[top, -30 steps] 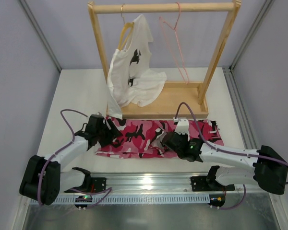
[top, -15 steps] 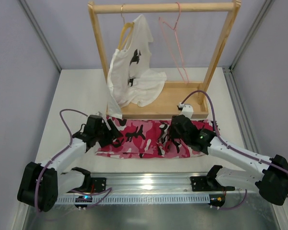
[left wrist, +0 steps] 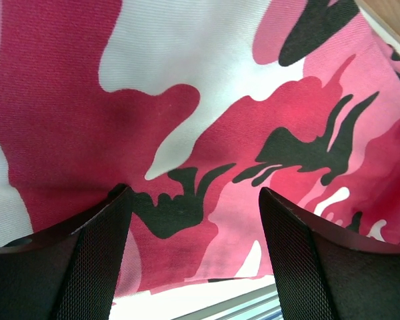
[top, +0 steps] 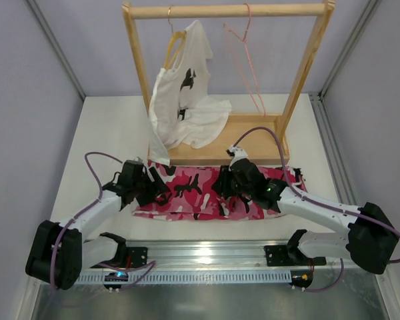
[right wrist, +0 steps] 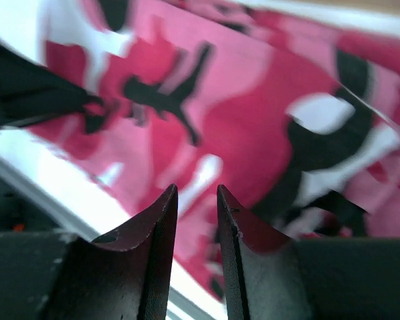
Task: Place the trousers on the hanger
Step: Fold the trousers
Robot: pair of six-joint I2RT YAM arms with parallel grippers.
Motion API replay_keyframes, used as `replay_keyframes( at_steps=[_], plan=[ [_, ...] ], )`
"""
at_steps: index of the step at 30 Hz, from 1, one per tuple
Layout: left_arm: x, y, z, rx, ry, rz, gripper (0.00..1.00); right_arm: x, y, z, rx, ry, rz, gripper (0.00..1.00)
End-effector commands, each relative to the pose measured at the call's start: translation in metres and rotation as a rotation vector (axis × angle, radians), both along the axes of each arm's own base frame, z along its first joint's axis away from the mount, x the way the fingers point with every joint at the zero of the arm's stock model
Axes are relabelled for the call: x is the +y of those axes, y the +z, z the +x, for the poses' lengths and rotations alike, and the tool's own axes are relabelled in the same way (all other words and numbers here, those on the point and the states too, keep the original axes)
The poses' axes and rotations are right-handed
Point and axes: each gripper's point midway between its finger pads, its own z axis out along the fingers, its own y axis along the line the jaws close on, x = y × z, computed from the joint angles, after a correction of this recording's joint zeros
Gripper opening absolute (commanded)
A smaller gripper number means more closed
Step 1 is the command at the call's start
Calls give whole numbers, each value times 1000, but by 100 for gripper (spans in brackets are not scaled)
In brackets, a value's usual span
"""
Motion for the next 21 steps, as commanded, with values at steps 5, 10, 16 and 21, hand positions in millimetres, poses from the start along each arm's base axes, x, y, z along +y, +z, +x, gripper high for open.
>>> replay_keyframes(
  at_steps=[5, 10, 16, 21],
  plan=[
    [2, -2, 8, -11, 1, 26, 76, -71, -51, 9, 63, -194, -177, 34],
    [6, 1, 9, -21, 10, 46, 77, -78, -22, 5, 34, -181, -182, 64],
    [4, 3, 11, -21, 11, 37, 77, -68, -33, 9, 88, -184, -87, 75],
    [5, 3, 9, -17, 10, 40, 77, -69, -49, 18, 108, -178, -62, 76]
  ],
)
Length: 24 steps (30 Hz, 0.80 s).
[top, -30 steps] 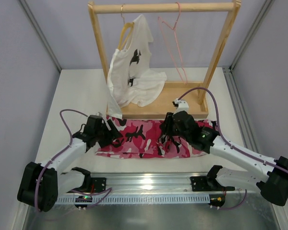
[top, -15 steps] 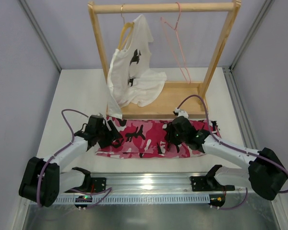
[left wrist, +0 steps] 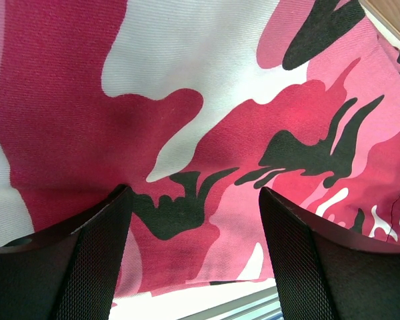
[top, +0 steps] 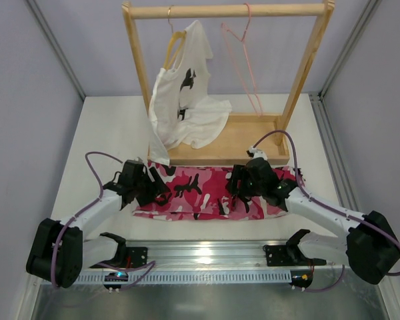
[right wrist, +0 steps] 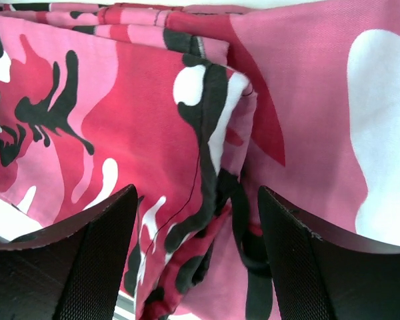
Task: Place the trousers on the hanger
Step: Fold the trousers
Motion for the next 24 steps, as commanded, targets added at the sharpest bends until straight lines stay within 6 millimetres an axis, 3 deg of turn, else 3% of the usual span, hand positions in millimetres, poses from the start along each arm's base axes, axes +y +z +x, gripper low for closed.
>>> replay_keyframes(
  at_steps=[1, 9, 17, 21, 24],
  plan=[
    [4, 7, 7, -29, 4, 29, 77, 16, 6, 11, -34, 43, 93, 75],
    [6, 5, 5, -18, 6, 39, 77, 29, -20, 10, 12, 99, 151, 76],
    [9, 1, 4, -11, 16, 53, 77, 28, -42, 9, 39, 112, 141, 76],
    [12, -4, 3, 4, 24, 72, 77, 35, -39, 7, 9, 152, 190, 76],
    [18, -8, 1, 17, 43, 98, 77, 43, -31, 6, -14, 197, 231, 70]
  ],
)
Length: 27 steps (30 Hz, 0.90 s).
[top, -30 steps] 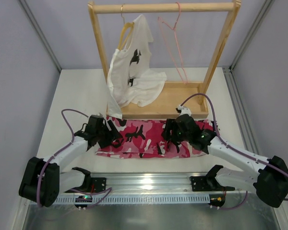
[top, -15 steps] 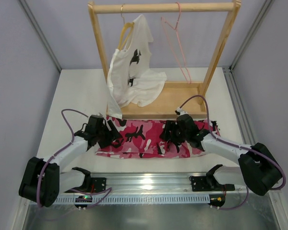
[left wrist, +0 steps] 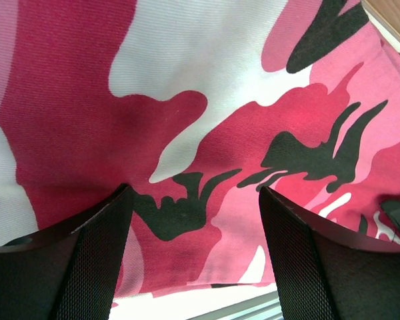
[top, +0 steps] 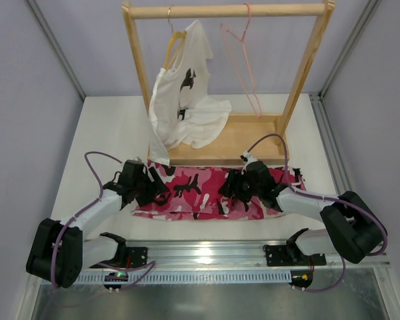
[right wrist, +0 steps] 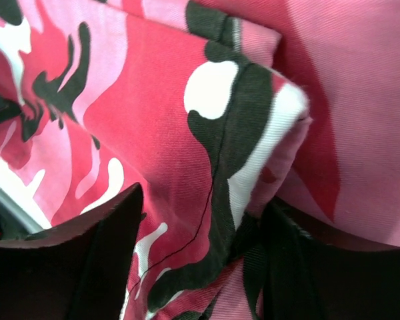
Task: Place the trousers on the hanger
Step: Fold the trousers
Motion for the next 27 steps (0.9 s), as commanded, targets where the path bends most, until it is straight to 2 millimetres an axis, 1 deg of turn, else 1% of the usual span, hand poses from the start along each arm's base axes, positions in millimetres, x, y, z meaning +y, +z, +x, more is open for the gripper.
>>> replay_keyframes(
  at_steps=[1, 2, 3, 4, 5, 6, 7, 8, 10, 11, 12, 13, 14, 15, 16, 17, 18, 19, 20, 21, 22, 23, 24, 25, 26, 27],
  plan=[
    [19, -8, 0, 21, 43, 101, 77, 17, 16, 2, -66, 76, 89, 67],
    [21, -8, 0, 21, 49, 111, 77, 18, 17, 1, -65, 77, 98, 59],
    [23, -7, 1, 18, 55, 124, 77, 20, 20, 2, -73, 75, 109, 54],
    [30, -8, 2, 21, 72, 159, 77, 21, 21, 2, -65, 69, 123, 47],
    [35, -9, 2, 31, 83, 175, 77, 23, 21, 2, -58, 70, 131, 36],
    [38, -7, 5, 32, 93, 187, 77, 24, 23, 4, -58, 66, 139, 30],
    [42, -7, 6, 35, 100, 200, 77, 26, 25, 5, -55, 57, 155, 26],
    [51, -7, 8, 43, 127, 206, 77, 29, 29, 7, -64, 52, 164, 21],
    [59, -5, 12, 45, 148, 204, 77, 36, 34, 9, -67, 52, 179, 17],
    [67, -5, 14, 52, 175, 188, 77, 44, 44, 14, -76, 52, 197, 15],
    [71, -3, 15, 48, 185, 183, 77, 50, 43, 11, -65, 64, 189, 13],
    [74, 3, 19, 31, 192, 178, 77, 57, 53, 16, -82, 62, 197, 11],
    [78, 6, 18, 31, 200, 183, 77, 60, 56, 19, -94, 44, 183, 9],
    [79, 11, 20, 21, 200, 186, 77, 62, 54, 14, -78, 43, 156, 4],
    [79, 21, 25, -12, 203, 179, 77, 68, 65, 18, -88, 39, 159, 4],
    [78, 26, 26, -22, 201, 174, 77, 67, 66, 19, -81, 31, 145, 4],
    [78, 29, 27, -30, 197, 172, 77, 59, 58, 15, -39, 14, 89, 4],
    [77, 35, 28, -52, 192, 169, 77, 58, 68, 18, -46, 2, 81, 4],
    [76, 41, 32, -71, 183, 172, 77, 54, 72, 19, -49, -15, 62, 4],
    [78, 44, 33, -86, 163, 191, 77, 38, 59, 7, 12, -25, -24, 4],
    [77, 47, 33, -94, 147, 200, 78, 27, 60, 9, 10, -58, -68, 4],
    [76, 51, 34, -106, 131, 202, 78, 21, 72, 11, -6, -71, -75, 4],
    [76, 51, 34, -110, 118, 206, 79, 7, 66, 2, 33, -68, -129, 4],
    [75, 53, 34, -115, 115, 206, 79, -1, 68, 0, 38, -76, -139, 4],
    [75, 55, 34, -125, 118, 203, 80, -12, 76, 2, 27, -99, -132, 4],
    [71, 55, 33, -126, 108, 178, 81, -22, 74, -5, 52, -106, -155, 4]
  ],
)
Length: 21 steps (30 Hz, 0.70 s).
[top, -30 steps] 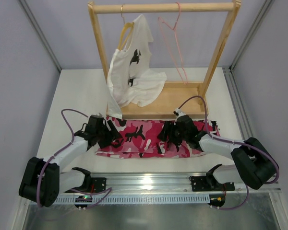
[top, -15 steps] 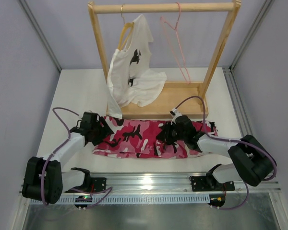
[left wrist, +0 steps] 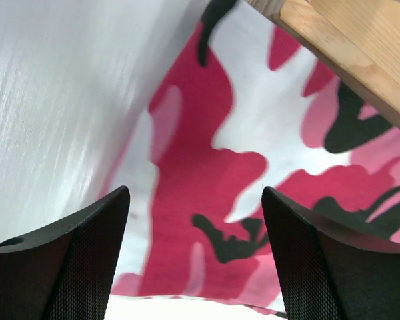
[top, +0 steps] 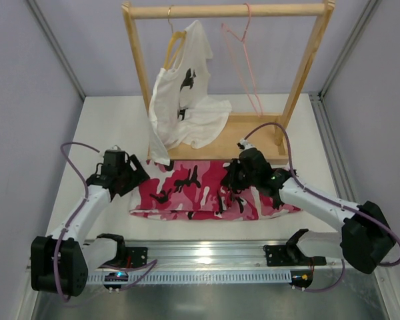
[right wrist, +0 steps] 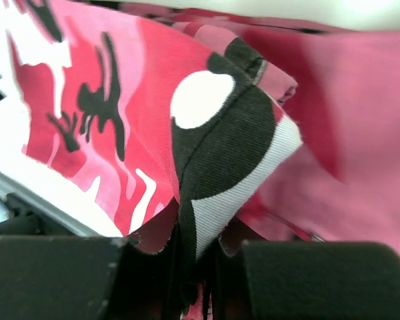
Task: Place the trousers on the hanger
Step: Fold the trousers
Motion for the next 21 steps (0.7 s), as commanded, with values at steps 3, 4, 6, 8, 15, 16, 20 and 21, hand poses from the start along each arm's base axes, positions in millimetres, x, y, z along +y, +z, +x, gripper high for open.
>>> replay_keyframes(
  at_steps=[3, 4, 6, 8, 15, 16, 20, 21],
  plan=[
    [-7, 14, 3, -51, -51, -16, 82, -80, 5, -15, 61, -112, -182, 4],
    [-10, 13, 2, -50, -60, -26, 82, -90, 2, -17, 67, -115, -207, 4],
    [-14, 8, 2, -47, -73, -39, 83, -114, 0, -17, 89, -169, -225, 4],
    [-20, 5, 1, -40, -93, -65, 82, -136, -3, -16, 84, -215, -284, 4],
    [-36, -7, -4, -40, -135, -116, 85, -151, -11, -16, 93, -275, -264, 4],
    [-38, -10, -5, -37, -140, -129, 86, -150, -12, -16, 91, -279, -261, 4],
    [-44, -20, -5, -16, -148, -161, 87, -150, -13, -11, 79, -295, -251, 4],
    [-47, -22, -4, -17, -156, -175, 87, -148, -15, -11, 81, -289, -245, 4]
  ],
)
